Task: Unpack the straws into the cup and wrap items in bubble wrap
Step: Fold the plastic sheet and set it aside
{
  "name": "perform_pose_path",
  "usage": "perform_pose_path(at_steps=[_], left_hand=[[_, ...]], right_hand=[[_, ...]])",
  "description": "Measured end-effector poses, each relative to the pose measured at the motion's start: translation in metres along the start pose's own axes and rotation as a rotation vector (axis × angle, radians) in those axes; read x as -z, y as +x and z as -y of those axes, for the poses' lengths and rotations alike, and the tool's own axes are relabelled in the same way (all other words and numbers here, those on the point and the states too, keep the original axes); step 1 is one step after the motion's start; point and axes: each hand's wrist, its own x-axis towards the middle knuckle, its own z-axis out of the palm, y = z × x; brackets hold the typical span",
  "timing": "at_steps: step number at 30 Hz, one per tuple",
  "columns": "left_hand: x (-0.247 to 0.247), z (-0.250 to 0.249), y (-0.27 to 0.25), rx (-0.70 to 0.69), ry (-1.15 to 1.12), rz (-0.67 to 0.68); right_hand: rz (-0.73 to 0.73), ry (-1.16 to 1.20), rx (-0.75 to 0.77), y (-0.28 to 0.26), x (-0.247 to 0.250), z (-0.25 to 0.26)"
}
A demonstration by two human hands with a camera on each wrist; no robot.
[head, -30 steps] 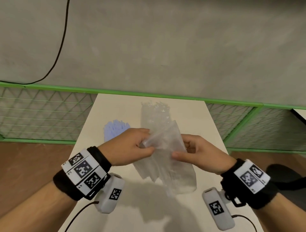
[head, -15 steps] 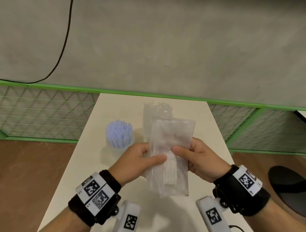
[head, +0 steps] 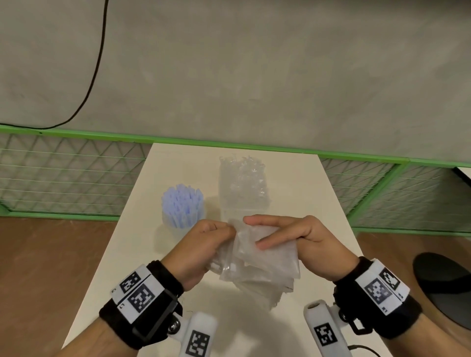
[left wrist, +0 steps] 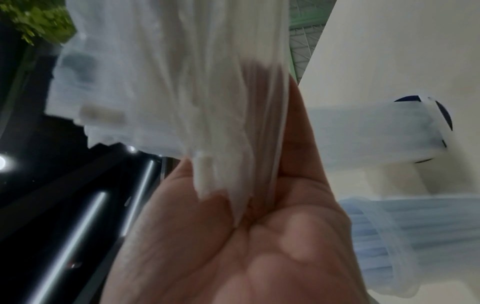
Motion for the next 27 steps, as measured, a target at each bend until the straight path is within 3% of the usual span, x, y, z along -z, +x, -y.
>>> perform_pose_path(at_steps=[4, 7, 13, 17, 19, 21, 24, 27], left_hand=[[0.009, -0.003, -0.002, 0.015, -0.117, 0.043], [0.007, -0.005, -0.009, -0.041, 0.043, 0.160], [0.002, 0.006, -0.005, -0.095, 0.204, 0.019], [0.007, 0.008, -0.001, -0.173, 0.299, -0.062], [0.009, 0.008, 0.001, -0.254, 0.488, -0.153], [0.007, 0.009, 0.005, -0.330, 0.705, -0.190], [0.002, 0.011, 0.008, -0.350, 0.723, -0.137], [0.002, 0.012, 0.008, -0.324, 0.468, -0.110]], right_hand=[[-0.027, -0.160, 0.100, -0.002, 0.002, -0.002], [-0.037, -0.448, 0.199, 0.000, 0.001, -0.006], [-0.021, -0.797, 0.339, 0.006, -0.005, -0.001], [0.048, -0.759, 0.224, 0.006, 0.001, 0.001], [0.069, -0.441, -0.060, 0.007, 0.004, 0.008], [-0.022, -0.268, -0.216, 0.010, 0.001, 0.010], [-0.162, -0.662, -0.115, 0.018, -0.017, 0.003], [-0.156, -1.030, -0.021, 0.026, -0.029, -0.003]])
